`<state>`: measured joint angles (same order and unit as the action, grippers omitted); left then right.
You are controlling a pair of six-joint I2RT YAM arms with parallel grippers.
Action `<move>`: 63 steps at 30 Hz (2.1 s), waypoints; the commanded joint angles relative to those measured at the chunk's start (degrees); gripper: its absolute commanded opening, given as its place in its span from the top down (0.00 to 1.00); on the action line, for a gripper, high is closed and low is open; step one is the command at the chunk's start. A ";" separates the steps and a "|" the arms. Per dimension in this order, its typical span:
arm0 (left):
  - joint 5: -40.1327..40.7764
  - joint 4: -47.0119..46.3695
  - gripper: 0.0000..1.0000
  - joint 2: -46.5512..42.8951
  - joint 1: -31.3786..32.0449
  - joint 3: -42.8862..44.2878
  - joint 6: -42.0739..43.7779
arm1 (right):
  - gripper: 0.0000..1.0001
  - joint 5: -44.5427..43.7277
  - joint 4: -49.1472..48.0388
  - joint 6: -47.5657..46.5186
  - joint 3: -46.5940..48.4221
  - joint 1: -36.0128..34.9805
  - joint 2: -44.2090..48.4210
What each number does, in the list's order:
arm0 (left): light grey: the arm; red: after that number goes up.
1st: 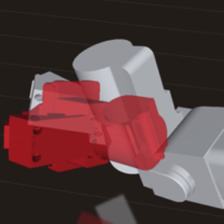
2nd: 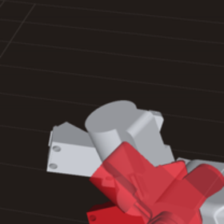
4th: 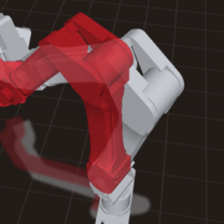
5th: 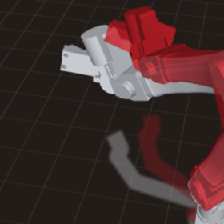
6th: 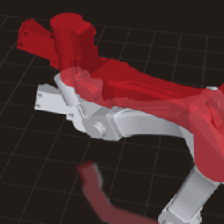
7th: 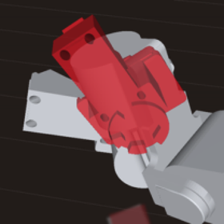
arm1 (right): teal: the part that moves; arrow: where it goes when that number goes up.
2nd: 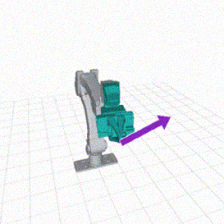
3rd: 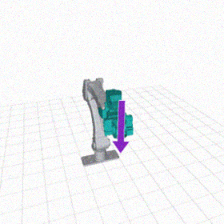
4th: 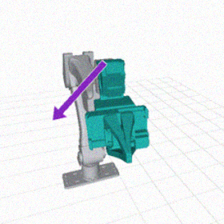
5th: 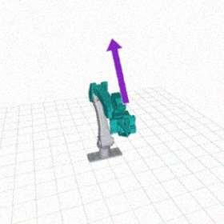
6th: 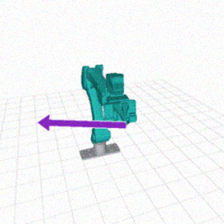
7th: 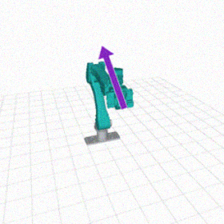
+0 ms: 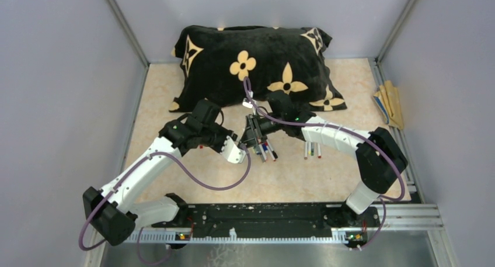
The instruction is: Open the pen caps
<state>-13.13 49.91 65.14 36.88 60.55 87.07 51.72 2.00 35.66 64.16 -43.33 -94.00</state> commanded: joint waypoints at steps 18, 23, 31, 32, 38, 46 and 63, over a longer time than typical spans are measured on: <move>5.72 -2.00 1.00 3.84 -9.37 -3.17 3.07 | 1.00 -0.91 2.18 -3.60 -9.69 3.98 11.42; 4.91 -3.79 1.00 7.68 -18.23 -2.97 6.43 | 1.00 -2.75 7.80 -5.31 -14.66 5.24 18.29; -2.91 -5.64 1.00 13.32 -21.06 -0.33 -3.56 | 1.00 -27.63 18.33 -5.97 -14.46 9.02 26.78; -4.73 -6.11 1.00 14.48 -20.99 0.20 -6.71 | 1.00 -33.18 18.59 -5.04 -14.93 9.86 27.97; -8.72 -9.48 1.00 24.48 -21.06 1.30 -23.07 | 1.00 -51.88 16.37 -0.82 -22.61 18.89 33.80; -10.13 -18.33 1.00 30.20 -21.06 -1.06 -37.43 | 0.97 -72.60 14.14 1.96 -28.69 20.87 33.66; -10.60 -25.25 0.77 34.11 -22.82 -3.80 -49.77 | 0.76 -75.66 5.52 0.30 -31.48 23.81 19.30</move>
<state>-21.45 26.70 98.89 14.44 58.00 40.34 -22.46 11.88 37.34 32.23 -21.06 -72.73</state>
